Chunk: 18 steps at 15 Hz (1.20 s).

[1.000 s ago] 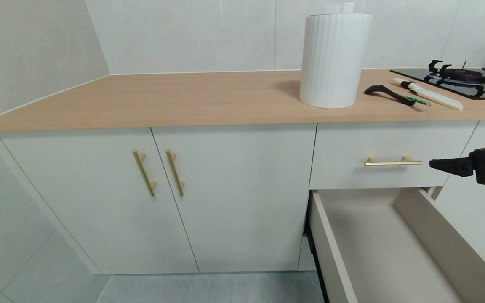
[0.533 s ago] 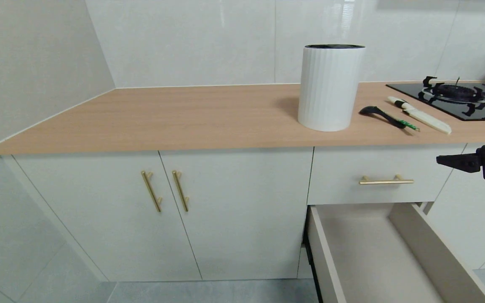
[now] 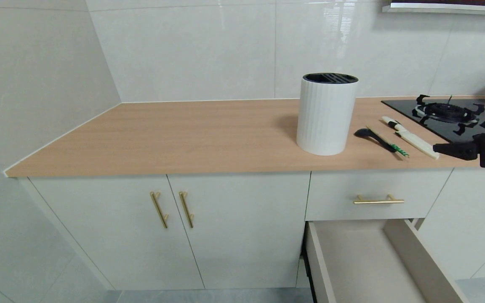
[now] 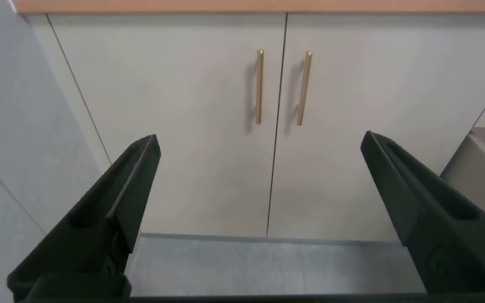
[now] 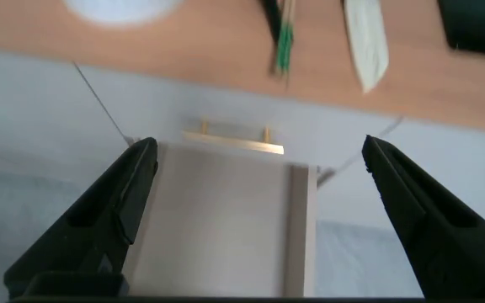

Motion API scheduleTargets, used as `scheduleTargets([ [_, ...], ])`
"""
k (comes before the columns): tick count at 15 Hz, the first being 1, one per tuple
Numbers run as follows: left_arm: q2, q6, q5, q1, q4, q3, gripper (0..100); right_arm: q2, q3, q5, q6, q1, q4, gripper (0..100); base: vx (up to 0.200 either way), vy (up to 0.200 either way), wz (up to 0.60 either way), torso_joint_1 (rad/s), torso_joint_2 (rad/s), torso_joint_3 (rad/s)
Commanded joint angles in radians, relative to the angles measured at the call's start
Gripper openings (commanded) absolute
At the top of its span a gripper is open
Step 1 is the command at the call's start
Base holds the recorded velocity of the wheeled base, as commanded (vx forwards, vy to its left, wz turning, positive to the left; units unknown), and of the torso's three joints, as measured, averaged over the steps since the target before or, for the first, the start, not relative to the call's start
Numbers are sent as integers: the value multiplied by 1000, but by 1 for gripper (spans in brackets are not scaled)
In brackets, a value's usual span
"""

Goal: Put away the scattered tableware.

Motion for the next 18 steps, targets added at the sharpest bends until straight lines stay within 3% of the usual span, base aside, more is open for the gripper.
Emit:
scheduleTargets([
  [1,0,-1,0,0,1,0,100,95,-77,0,31,-7,-24,100,0,0,0,51,-124,-85],
  [4,0,-1,0,0,0,0,100,286,-258,-14,32,-7,-15,100,0,0,0,9,-20,-15],
  [6,0,-1,0,0,0,0,100,438,-499,-7,54,-8,217,100,0,0,0,0,0,0],
  [9,0,-1,0,0,0,0,100,540,-722,15,157,-8,466,100,0,0,0,0,0,0],
  [12,0,-1,0,0,0,0,100,607,-826,38,170,-13,587,100,0,0,0,0,0,0],
  [18,0,-1,0,0,0,0,100,718,-880,-34,169,-11,591,100,0,0,0,0,0,0],
])
